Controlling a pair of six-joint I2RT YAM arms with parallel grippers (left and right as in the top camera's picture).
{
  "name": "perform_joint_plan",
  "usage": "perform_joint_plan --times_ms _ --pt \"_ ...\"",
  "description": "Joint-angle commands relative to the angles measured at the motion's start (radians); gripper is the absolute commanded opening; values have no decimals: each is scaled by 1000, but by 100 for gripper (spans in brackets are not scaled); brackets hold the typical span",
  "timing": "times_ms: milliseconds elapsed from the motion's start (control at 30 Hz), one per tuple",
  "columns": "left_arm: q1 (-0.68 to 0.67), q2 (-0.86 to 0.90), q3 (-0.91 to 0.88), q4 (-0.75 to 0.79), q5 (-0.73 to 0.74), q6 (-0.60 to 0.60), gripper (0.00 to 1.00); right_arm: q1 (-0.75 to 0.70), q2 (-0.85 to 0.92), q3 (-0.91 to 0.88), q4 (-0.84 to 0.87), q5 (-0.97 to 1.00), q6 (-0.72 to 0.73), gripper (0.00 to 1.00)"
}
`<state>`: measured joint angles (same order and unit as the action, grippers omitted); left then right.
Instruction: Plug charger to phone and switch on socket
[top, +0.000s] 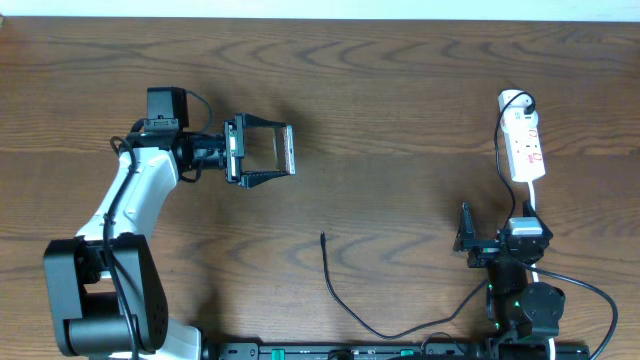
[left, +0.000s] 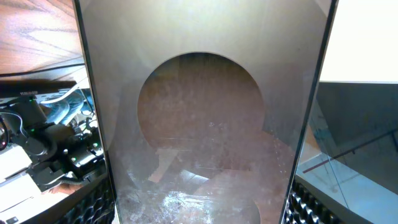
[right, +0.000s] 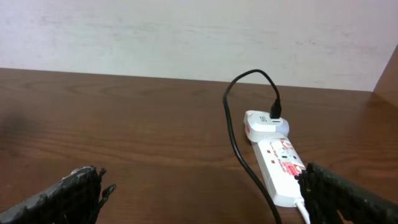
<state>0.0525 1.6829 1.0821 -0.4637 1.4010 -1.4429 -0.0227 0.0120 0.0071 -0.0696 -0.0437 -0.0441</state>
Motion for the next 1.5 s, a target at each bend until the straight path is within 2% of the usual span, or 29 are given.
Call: perform_joint_plan --times_ms 0,233,633,900,1467 --pt "3 -32 27 3 42 6 7 -3 -5 -2 -5 8 6 99" --pt "3 -32 27 3 -45 11 7 -3 -4 -2 -5 8 6 99" --pt "3 -32 27 40 -264 216 7 -3 -4 -2 -5 8 6 99" --pt "3 -32 27 109 -269 323 7 -3 -4 -2 -5 8 6 99" --pt "3 -32 27 135 -278 336 7 -3 -4 -2 2 8 6 99"
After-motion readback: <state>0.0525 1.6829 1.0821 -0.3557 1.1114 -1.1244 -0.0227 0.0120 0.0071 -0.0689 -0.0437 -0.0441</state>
